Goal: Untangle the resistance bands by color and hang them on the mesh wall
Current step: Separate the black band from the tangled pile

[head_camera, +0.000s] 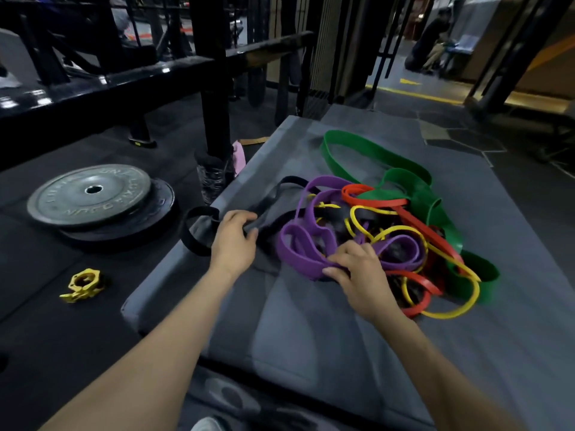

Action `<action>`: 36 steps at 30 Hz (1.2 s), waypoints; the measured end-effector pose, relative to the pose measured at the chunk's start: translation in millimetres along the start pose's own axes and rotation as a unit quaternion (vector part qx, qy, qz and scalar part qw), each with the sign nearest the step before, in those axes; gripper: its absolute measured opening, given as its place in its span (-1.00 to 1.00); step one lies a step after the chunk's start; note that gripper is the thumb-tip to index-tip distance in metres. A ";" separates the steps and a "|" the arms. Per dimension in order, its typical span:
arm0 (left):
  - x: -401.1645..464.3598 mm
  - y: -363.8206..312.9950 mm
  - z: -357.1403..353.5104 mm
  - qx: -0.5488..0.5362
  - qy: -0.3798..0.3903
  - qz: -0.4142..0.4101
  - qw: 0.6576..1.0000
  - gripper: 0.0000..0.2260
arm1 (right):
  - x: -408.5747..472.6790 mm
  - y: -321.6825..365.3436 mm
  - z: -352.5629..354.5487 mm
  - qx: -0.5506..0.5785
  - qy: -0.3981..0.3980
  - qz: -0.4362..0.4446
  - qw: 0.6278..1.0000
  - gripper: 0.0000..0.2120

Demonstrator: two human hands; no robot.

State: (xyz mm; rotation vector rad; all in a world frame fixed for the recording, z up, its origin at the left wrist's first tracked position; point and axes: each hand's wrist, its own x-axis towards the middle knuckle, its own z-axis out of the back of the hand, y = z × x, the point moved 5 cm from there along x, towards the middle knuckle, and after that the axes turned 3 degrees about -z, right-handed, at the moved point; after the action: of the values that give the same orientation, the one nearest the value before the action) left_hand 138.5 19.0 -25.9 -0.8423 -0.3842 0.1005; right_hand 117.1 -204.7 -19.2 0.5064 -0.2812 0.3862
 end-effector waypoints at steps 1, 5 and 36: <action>-0.6 -4.1 -0.3 -0.003 -0.005 -0.001 1.000 -0.78 | -4.7 1.4 -2.1 0.000 0.008 0.006 1.000 -0.83; -2.6 -24.7 -4.5 0.000 -0.013 -0.030 0.999 -0.80 | -12.8 7.0 -0.8 0.004 0.037 0.012 0.999 -0.85; 17.0 -55.7 -79.4 0.101 0.217 0.093 0.966 -0.69 | 30.7 -23.2 12.2 -0.085 0.163 -0.014 0.983 -0.59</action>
State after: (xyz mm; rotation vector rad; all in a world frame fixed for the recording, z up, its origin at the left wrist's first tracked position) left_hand 180.1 -70.2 -27.2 -0.6732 0.1180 0.1225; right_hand 152.2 -220.8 -7.7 0.2724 0.0107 0.4078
